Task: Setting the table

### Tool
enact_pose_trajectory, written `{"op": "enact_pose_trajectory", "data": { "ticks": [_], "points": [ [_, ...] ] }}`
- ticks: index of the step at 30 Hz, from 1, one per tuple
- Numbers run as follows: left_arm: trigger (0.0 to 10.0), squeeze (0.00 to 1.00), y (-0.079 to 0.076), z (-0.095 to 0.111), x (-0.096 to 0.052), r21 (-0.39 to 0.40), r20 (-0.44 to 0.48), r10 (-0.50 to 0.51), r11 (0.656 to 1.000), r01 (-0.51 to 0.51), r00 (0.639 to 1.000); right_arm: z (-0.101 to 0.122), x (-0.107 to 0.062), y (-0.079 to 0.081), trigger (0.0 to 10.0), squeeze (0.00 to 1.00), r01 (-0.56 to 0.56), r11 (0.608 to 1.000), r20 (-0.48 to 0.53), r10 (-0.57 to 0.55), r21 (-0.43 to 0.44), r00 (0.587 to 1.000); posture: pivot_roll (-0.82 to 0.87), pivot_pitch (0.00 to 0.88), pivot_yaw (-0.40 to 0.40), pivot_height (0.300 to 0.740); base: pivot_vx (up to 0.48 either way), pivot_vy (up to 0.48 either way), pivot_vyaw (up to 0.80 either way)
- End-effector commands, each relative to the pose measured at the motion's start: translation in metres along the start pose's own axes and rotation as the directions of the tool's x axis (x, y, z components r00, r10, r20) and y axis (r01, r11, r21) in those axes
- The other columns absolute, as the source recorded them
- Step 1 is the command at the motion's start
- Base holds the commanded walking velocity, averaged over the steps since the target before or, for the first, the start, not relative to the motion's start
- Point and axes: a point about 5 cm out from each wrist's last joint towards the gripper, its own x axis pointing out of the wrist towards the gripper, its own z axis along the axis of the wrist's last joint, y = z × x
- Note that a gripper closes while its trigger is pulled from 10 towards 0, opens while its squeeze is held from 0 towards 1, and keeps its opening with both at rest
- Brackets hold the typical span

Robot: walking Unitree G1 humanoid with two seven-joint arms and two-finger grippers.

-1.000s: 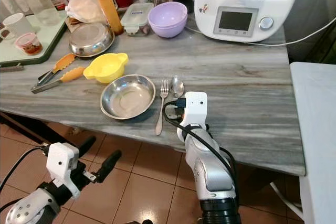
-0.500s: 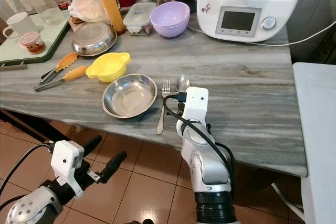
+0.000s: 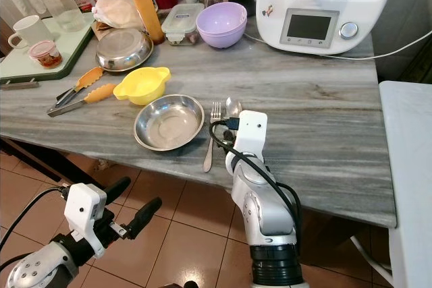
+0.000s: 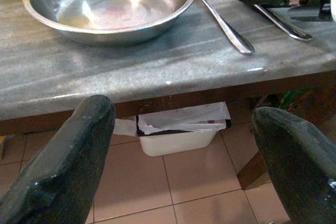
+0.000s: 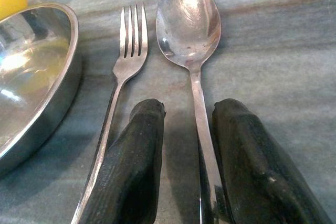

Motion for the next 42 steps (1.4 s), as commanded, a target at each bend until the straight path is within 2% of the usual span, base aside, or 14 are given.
{"op": "enact_pose_trajectory", "data": {
  "ticks": [1, 5, 9, 19, 24, 29, 34, 38, 42],
  "points": [
    [10.0, 0.00, 0.003, -0.004, -0.004, 0.019, -0.023, 0.014, 1.000, -0.013, 1.000, -0.007, -0.001, 0.000, 10.0, 1.00, -0.004, 1.000, -0.019, 0.004, -0.016, 1.000, -0.10, 0.172, 0.162, 0.740, 0.000, 0.000, 0.00],
    [10.0, 0.00, 0.004, -0.005, -0.002, 0.019, -0.022, 0.016, 1.000, -0.015, 1.000, -0.005, -0.006, -0.011, 10.0, 1.00, 0.002, 0.998, 0.025, 0.000, -0.064, 1.000, -0.10, 0.172, 0.162, 0.740, 0.000, 0.000, 0.00],
    [10.0, 0.00, 0.007, -0.010, 0.000, 0.015, -0.027, 0.015, 1.000, -0.014, 1.000, -0.011, -0.008, -0.022, 10.0, 1.00, 0.047, 0.996, 0.003, -0.047, -0.070, 0.999, -0.11, 0.169, 0.163, 0.740, 0.000, 0.000, 0.00],
    [10.0, 0.00, 0.012, -0.016, -0.002, 0.018, -0.029, 0.007, 1.000, -0.006, 1.000, -0.010, -0.021, -0.035, 10.0, 1.00, 0.036, 0.991, 0.051, -0.030, -0.130, 0.998, -0.13, 0.164, 0.167, 0.740, 0.000, 0.000, 0.00],
    [10.0, 0.00, 0.010, -0.012, 0.000, 0.024, -0.010, 0.008, 1.000, -0.008, 1.000, -0.003, -0.029, -0.035, 10.0, 1.00, -0.019, 0.976, 0.135, 0.049, -0.216, 0.990, -0.13, 0.164, 0.167, 0.740, 0.000, 0.000, 0.00],
    [10.0, 0.00, 0.008, -0.005, 0.005, 0.022, 0.017, 0.018, 1.000, -0.018, 1.000, 0.008, -0.038, -0.043, 10.0, 1.00, 0.018, 0.958, 0.240, 0.053, -0.285, 0.969, -0.14, 0.167, 0.164, 0.740, 0.000, 0.000, 0.00],
    [10.0, 0.00, 0.005, -0.001, 0.009, 0.016, 0.032, 0.024, 1.000, -0.024, 0.999, 0.004, -0.042, -0.057, 10.0, 1.00, 0.063, 0.937, 0.243, 0.024, -0.343, 0.970, -0.14, 0.166, 0.159, 0.740, 0.000, 0.000, 0.00],
    [10.0, 0.00, 0.005, -0.002, 0.008, 0.012, 0.031, 0.027, 1.000, -0.028, 0.999, 0.000, -0.044, -0.063, 10.0, 1.00, 0.070, 0.923, 0.234, 0.022, -0.379, 0.972, -0.15, 0.166, 0.157, 0.740, 0.000, 0.000, 0.00],
    [10.0, 0.00, 0.004, -0.006, 0.009, 0.005, 0.023, 0.026, 1.000, -0.026, 0.999, -0.012, -0.049, -0.073, 10.0, 1.00, 0.079, 0.906, 0.179, -0.003, -0.416, 0.984, -0.15, 0.164, 0.156, 0.740, 0.000, 0.000, 0.00]
  ]
}}
